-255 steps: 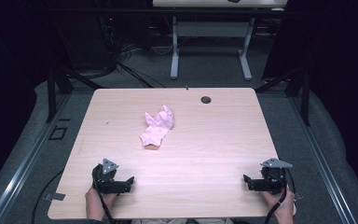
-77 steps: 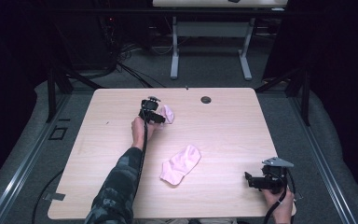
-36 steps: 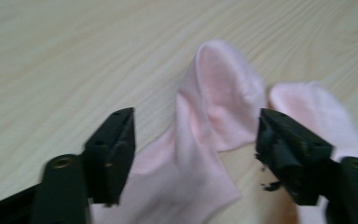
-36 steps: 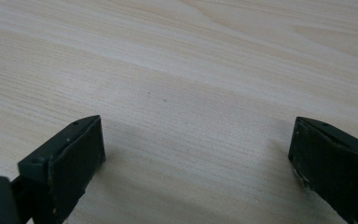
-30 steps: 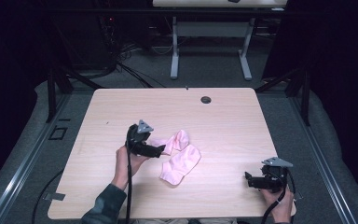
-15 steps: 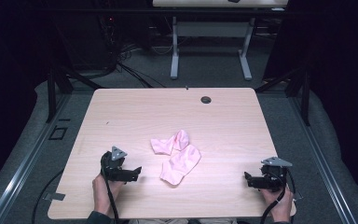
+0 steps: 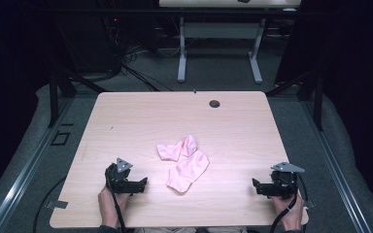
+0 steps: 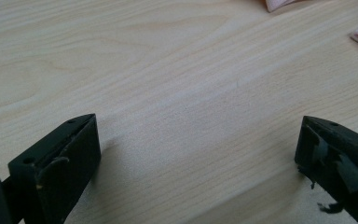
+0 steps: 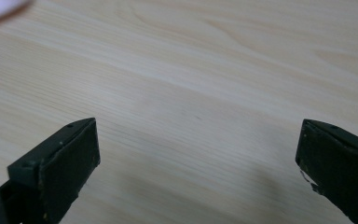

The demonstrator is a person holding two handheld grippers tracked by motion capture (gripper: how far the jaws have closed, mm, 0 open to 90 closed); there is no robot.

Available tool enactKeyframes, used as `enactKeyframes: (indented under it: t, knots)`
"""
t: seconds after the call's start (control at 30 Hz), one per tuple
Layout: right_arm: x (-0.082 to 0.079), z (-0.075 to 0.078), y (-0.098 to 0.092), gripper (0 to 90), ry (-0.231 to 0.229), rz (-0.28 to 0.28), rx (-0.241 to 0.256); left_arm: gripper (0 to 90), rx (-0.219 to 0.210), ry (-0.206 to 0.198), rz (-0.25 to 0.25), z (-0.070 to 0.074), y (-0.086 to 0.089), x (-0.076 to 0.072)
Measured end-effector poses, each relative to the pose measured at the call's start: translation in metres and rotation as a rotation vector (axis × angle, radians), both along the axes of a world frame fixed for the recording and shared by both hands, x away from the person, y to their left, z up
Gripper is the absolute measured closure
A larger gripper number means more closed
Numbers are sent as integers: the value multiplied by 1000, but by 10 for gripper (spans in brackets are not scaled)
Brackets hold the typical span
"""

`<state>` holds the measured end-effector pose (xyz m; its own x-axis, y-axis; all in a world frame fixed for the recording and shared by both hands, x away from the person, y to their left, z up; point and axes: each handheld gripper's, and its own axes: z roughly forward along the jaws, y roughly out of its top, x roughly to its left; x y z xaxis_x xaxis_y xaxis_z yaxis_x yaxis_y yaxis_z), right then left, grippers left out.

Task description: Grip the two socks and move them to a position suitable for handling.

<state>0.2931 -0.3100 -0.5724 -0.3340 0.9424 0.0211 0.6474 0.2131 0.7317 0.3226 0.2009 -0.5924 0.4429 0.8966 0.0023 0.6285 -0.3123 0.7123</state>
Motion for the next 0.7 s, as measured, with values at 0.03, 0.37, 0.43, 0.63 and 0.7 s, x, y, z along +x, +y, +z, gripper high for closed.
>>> enactKeyframes:
  t: [0.03, 0.37, 0.43, 0.63, 0.7]
  knots:
    - [-1, 6, 5, 0, -3, 20, 0, 2, -1, -1, 1, 0, 0, 0]
    - [2, 49, 87, 0, -39, 243, -1, 1, 0, 1, 10, 0, -1, 0]
    - [3, 54, 106, 0, -39, 286, -33, 1, 2, 1, 14, 0, -1, 0]
    - [6, 62, 163, 64, -25, 443, -83, 1, -1, 0, 21, 0, -1, 0]
    - [9, 61, 181, 81, -15, 491, -104, 1, -2, 1, 22, 0, -1, 0]
